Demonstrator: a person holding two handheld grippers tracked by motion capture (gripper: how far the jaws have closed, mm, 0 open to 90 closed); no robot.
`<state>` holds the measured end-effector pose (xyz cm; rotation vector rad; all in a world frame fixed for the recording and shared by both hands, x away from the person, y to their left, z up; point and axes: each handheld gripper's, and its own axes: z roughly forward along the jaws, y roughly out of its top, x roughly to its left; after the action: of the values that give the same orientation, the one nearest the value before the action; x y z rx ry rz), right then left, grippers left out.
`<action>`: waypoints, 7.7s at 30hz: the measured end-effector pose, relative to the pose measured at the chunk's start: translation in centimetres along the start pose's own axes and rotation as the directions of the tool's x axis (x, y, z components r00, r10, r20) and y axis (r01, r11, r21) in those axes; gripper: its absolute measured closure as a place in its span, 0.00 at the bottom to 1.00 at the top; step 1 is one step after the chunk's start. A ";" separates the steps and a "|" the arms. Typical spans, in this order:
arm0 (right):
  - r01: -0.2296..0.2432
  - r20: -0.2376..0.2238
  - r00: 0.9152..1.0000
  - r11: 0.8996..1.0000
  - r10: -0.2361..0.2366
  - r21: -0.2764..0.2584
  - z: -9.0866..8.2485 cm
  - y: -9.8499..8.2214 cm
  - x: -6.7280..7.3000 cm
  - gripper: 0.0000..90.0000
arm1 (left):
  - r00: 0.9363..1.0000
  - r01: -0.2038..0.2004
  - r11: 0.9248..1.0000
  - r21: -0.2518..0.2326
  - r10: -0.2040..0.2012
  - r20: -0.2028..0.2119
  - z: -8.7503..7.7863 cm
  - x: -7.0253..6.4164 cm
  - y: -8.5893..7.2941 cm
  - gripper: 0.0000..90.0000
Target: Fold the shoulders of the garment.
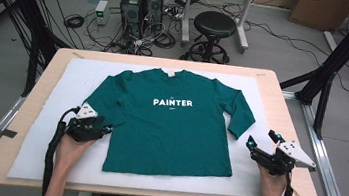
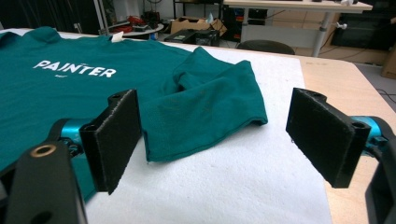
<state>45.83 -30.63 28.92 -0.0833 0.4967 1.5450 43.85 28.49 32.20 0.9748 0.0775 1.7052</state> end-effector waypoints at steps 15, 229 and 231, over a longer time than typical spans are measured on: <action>0.000 0.008 1.000 1.000 0.000 0.002 0.0 0.0 0.0 0.21 | 0.999 0.001 1.000 0.014 -0.001 -0.032 0.2 -0.1 0.0 0.73; 0.057 -0.108 0.994 0.970 -0.033 0.236 3.2 1.8 1.3 0.48 | 0.973 0.099 0.927 -0.362 -0.167 -0.162 -5.8 1.7 -4.4 0.31; 0.085 -0.116 0.992 0.962 -0.056 0.259 3.9 2.2 1.7 0.48 | 0.973 0.099 0.927 -0.362 -0.167 -0.162 -5.8 1.7 -4.4 0.31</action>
<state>44.57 -27.51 32.41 0.0217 0.7735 1.3969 43.46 33.98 27.12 0.5268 -0.0364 1.6113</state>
